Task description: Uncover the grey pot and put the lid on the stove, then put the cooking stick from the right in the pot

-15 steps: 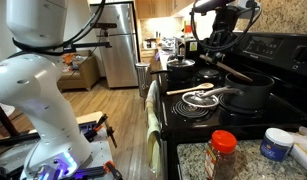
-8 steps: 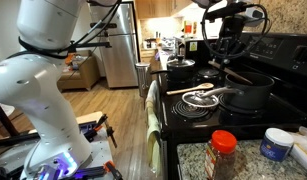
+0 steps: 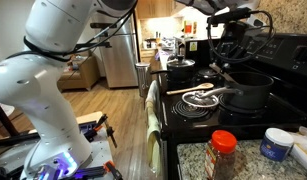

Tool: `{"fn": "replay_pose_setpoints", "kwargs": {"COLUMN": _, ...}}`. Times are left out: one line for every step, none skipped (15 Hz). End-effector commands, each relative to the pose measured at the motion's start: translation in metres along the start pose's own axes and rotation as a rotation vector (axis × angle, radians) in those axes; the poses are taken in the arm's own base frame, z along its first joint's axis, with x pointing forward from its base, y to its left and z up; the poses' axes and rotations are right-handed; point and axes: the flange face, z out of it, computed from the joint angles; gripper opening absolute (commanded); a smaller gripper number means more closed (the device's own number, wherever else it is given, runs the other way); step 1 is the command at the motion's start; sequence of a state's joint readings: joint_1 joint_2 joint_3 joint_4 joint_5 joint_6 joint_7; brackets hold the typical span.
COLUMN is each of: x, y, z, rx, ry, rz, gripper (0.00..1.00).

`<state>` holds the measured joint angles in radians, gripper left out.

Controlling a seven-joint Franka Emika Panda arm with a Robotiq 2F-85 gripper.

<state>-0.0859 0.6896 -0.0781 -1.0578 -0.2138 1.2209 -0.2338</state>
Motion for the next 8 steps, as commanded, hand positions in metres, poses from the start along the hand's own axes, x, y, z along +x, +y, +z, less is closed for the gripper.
{"fn": "replay_pose_setpoints", "kwargs": {"x": 0.006, "y": -0.001, "z": -0.008, "rx": -0.034, "ry": -0.012, "rz": -0.060, "gripper": 0.12}}
{"fn": "replay_pose_setpoints", "kwargs": {"x": 0.007, "y": -0.002, "z": -0.010, "rx": -0.045, "ry": -0.008, "rz": -0.070, "gripper": 0.12}}
{"fn": "replay_pose_setpoints", "kwargs": {"x": 0.008, "y": -0.004, "z": -0.011, "rx": -0.057, "ry": -0.011, "rz": -0.084, "gripper": 0.19}}
{"fn": "replay_pose_setpoints", "kwargs": {"x": 0.010, "y": -0.006, "z": -0.013, "rx": -0.066, "ry": -0.005, "rz": -0.083, "gripper": 0.52}}
{"fn": "replay_pose_setpoints", "kwargs": {"x": 0.010, "y": -0.007, "z": -0.014, "rx": -0.077, "ry": -0.003, "rz": -0.087, "gripper": 0.53}}
{"fn": "replay_pose_setpoints", "kwargs": {"x": 0.010, "y": -0.008, "z": -0.016, "rx": -0.083, "ry": 0.000, "rz": -0.090, "gripper": 0.59}}
{"fn": "replay_pose_setpoints", "kwargs": {"x": 0.009, "y": -0.009, "z": -0.019, "rx": -0.086, "ry": 0.006, "rz": -0.092, "gripper": 0.65}}
{"fn": "replay_pose_setpoints", "kwargs": {"x": 0.009, "y": -0.010, "z": -0.021, "rx": -0.087, "ry": 0.014, "rz": -0.094, "gripper": 0.72}}
